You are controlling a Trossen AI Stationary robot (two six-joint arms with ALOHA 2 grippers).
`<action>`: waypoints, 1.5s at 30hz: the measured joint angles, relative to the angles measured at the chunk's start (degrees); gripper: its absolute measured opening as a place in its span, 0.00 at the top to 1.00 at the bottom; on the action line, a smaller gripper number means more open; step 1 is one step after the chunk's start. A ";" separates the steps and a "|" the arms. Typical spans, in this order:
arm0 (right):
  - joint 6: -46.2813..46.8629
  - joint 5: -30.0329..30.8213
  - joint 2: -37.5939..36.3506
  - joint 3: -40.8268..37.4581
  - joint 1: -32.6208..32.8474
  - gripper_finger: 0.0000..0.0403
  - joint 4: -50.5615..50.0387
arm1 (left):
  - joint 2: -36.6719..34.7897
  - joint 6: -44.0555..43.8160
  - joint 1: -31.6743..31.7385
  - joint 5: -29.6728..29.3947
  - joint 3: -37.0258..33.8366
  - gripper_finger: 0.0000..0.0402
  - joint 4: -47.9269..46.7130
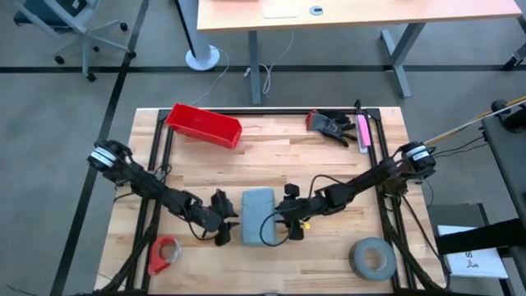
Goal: Prefit tool cases
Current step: Open the prefit tool case
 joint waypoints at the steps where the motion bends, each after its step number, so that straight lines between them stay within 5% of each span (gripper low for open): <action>1: -0.07 0.00 0.00 0.34 0.00 0.55 -0.48 | 1.24 -0.01 -0.24 0.00 0.58 0.66 0.16; 13: -0.42 0.05 -0.18 0.59 0.15 0.56 -1.66 | 12.65 5.31 -0.91 -1.30 10.28 0.65 0.15; 45: -1.43 0.00 -3.50 4.32 0.35 0.47 -0.76 | 11.71 4.99 -1.00 -7.03 11.96 0.67 0.72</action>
